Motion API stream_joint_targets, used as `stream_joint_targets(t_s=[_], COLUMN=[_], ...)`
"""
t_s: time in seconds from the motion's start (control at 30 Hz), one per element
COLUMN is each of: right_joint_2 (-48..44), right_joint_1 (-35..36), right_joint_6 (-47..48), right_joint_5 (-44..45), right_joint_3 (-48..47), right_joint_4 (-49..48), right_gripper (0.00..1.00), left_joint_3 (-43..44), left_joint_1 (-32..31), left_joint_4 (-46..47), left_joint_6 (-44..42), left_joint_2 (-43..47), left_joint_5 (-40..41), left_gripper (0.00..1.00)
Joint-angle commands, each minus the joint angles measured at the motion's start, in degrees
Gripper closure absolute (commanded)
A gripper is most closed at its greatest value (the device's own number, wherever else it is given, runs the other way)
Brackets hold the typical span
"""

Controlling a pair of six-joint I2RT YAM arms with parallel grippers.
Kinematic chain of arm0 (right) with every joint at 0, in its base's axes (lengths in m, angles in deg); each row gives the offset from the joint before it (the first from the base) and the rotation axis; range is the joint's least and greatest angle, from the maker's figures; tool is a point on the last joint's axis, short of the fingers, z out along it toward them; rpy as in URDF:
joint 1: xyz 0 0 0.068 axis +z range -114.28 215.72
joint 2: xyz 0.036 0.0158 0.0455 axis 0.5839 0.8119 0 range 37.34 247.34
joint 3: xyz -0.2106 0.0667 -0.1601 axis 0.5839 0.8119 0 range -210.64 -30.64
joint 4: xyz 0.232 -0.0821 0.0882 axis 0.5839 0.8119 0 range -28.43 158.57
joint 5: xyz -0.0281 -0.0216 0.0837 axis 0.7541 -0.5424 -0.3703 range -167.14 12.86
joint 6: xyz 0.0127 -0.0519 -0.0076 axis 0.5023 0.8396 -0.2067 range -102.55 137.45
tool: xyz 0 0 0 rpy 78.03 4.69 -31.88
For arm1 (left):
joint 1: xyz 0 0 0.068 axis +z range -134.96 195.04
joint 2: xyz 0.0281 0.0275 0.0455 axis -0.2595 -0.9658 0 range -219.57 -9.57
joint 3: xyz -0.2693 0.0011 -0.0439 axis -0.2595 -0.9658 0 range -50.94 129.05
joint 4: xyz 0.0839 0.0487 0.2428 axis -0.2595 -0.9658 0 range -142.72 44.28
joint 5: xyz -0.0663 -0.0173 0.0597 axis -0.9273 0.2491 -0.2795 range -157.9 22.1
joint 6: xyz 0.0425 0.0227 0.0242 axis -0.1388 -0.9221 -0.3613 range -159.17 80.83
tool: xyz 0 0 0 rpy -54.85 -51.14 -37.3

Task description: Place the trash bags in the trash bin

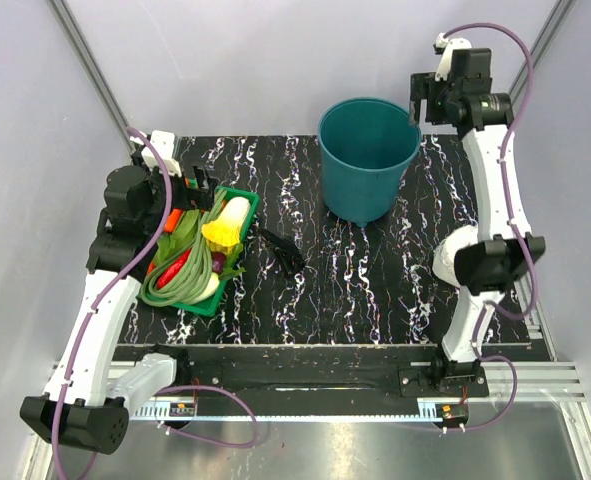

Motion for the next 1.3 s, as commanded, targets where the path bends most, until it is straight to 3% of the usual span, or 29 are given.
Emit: stream_joint_targets(t_s=[0.0, 0.27, 0.4, 0.6, 0.8, 0.87, 1.0, 1.27], right_joint_2=[9.8, 17.8, 19.8, 20.0, 17.3, 15.9, 12.6, 7.9], right_joint_1=[0.4, 0.4, 0.5, 0.7, 0.8, 0.8, 0.7, -1.5], right_joint_6=[-2.2, -2.9, -4.2, -4.0, -2.5, -1.1, 1.5, 2.9], right_joint_5=[0.1, -2.4, -4.7, -4.6, -2.8, 0.0, 5.3, 8.9], right_joint_3=[-10.9, -12.4, -13.0, -13.8, -11.3, -9.5, -6.5, -4.3], right_joint_4=[5.4, 5.4, 5.1, 5.1, 5.1, 5.2, 5.1, 5.0], right_gripper=[0.11, 0.18, 0.26, 0.45, 0.72, 0.84, 0.99, 1.0], left_joint_3=[0.0, -0.6, -0.8, -1.6, -1.8, -1.6, -1.5, -2.2], left_joint_1=[-0.2, -0.2, -0.2, -0.2, -0.2, -0.2, -0.1, -0.2], left_joint_4=[1.5, 1.5, 1.6, 1.9, 2.1, 2.0, 2.1, 2.0], left_joint_6=[-0.6, -0.6, -1.9, -2.2, -2.2, -2.2, -2.5, -2.6], left_joint_2=[0.9, 1.3, 1.3, 1.6, 1.7, 1.8, 1.9, 2.1], left_joint_5=[0.2, 1.4, 1.5, 1.8, 1.3, 1.2, 0.9, 0.7], left_gripper=[0.01, 0.01, 0.01, 0.01, 0.01, 0.01, 0.01, 0.01])
